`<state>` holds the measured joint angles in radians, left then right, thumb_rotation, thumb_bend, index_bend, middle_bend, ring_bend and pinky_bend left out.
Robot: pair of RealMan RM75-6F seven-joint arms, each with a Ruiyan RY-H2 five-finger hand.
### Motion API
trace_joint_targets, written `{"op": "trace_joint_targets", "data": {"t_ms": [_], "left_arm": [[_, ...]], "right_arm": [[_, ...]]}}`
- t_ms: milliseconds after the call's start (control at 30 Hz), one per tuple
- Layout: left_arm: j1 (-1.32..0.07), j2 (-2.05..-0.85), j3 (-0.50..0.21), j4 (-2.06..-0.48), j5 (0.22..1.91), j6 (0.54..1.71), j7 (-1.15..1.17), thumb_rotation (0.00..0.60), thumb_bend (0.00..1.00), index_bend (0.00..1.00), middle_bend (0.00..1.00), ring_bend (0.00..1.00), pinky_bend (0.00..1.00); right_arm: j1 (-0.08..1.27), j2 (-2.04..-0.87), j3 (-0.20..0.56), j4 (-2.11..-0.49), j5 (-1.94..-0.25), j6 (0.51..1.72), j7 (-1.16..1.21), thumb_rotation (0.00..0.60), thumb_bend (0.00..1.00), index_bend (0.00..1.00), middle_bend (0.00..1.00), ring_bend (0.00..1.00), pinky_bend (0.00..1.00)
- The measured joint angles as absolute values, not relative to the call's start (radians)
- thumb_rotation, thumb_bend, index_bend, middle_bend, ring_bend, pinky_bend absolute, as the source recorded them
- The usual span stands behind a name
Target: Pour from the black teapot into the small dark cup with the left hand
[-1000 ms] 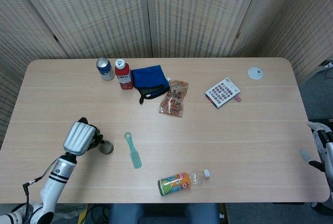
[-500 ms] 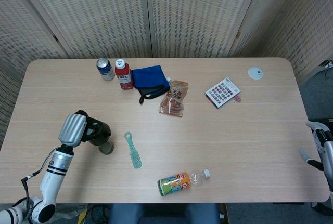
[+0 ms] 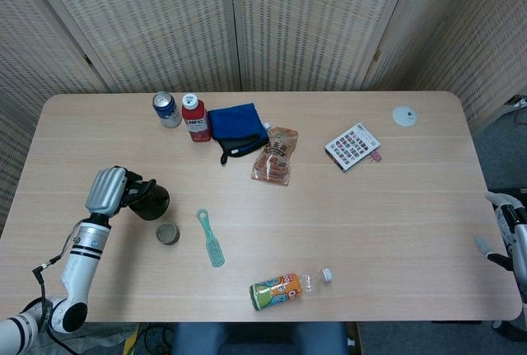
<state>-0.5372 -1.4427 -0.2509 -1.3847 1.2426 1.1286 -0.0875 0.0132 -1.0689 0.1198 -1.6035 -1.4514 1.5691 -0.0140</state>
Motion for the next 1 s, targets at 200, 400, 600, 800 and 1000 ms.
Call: {"op": "trace_joint_targets", "data": {"t_ms": [200, 400, 600, 800, 1000], "left_arm": [[-0.558, -1.470, -0.257, -1.297, 1.232, 1.107, -0.093, 0.000, 0.15, 0.99, 1.00, 0.91, 0.42], [-0.576, -1.504, -0.244, -1.192, 1.240, 1.094, -0.067, 0.000, 0.15, 0.96, 1.00, 0.88, 0.38], [-0.593, -1.528, -0.231, -1.125, 1.235, 1.052, -0.060, 0.000, 0.15, 0.93, 1.00, 0.84, 0.35], [-0.604, -1.548, -0.226, -1.076, 1.241, 1.042, -0.067, 0.000, 0.15, 0.93, 1.00, 0.84, 0.35], [-0.612, -1.567, -0.216, -1.038, 1.247, 1.030, -0.062, 0.000, 0.15, 0.93, 1.00, 0.84, 0.34]], "right_arm": [[0.015, -1.070, 0.121, -1.601, -1.447, 1.564, -0.016, 0.600, 0.16, 0.26, 0.26, 0.16, 0.16], [0.018, -1.072, 0.123, -1.598, -1.442, 1.558, -0.017, 0.600, 0.16, 0.26, 0.26, 0.16, 0.16], [0.021, -1.074, 0.123, -1.594, -1.438, 1.552, -0.018, 0.600, 0.16, 0.26, 0.26, 0.16, 0.16], [0.020, -1.075, 0.123, -1.590, -1.435, 1.552, -0.016, 0.600, 0.16, 0.26, 0.26, 0.16, 0.16], [0.019, -1.076, 0.123, -1.587, -1.434, 1.553, -0.013, 0.600, 0.16, 0.26, 0.26, 0.16, 0.16]]}}
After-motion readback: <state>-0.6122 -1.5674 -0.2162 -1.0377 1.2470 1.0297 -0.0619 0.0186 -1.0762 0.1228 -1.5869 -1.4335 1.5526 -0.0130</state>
